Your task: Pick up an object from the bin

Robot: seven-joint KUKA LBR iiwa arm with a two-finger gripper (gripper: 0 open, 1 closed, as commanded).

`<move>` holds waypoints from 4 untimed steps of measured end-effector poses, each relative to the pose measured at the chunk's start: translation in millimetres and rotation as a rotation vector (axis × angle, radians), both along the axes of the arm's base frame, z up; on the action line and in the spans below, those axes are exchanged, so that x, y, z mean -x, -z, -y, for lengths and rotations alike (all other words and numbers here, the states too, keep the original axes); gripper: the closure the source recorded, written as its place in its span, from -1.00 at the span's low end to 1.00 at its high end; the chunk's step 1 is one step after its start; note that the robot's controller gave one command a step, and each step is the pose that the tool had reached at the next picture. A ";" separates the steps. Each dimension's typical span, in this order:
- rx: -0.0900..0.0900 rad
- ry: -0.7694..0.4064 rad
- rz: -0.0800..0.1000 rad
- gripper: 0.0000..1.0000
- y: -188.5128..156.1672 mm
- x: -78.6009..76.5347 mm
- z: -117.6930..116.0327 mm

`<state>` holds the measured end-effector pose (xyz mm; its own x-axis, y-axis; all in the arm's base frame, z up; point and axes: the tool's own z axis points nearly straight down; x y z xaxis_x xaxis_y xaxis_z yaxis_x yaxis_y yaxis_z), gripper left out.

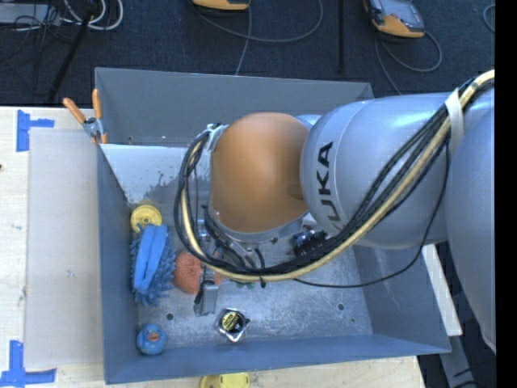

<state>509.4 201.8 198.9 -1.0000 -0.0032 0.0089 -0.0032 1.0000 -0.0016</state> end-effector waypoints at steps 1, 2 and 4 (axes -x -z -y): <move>0.000 0.001 0.002 -1.00 -2.1 -0.4 0.4; -0.001 -0.044 0.008 -1.00 6.4 4.2 10.7; 0.000 0.305 0.009 -1.00 63.7 -26.4 24.5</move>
Offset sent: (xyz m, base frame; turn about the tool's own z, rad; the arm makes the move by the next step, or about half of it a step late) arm -0.0127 -0.0263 -0.0221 -0.1083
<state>535.8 177.3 135.2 -0.9549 0.2970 0.0004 0.2970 0.9549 -0.0003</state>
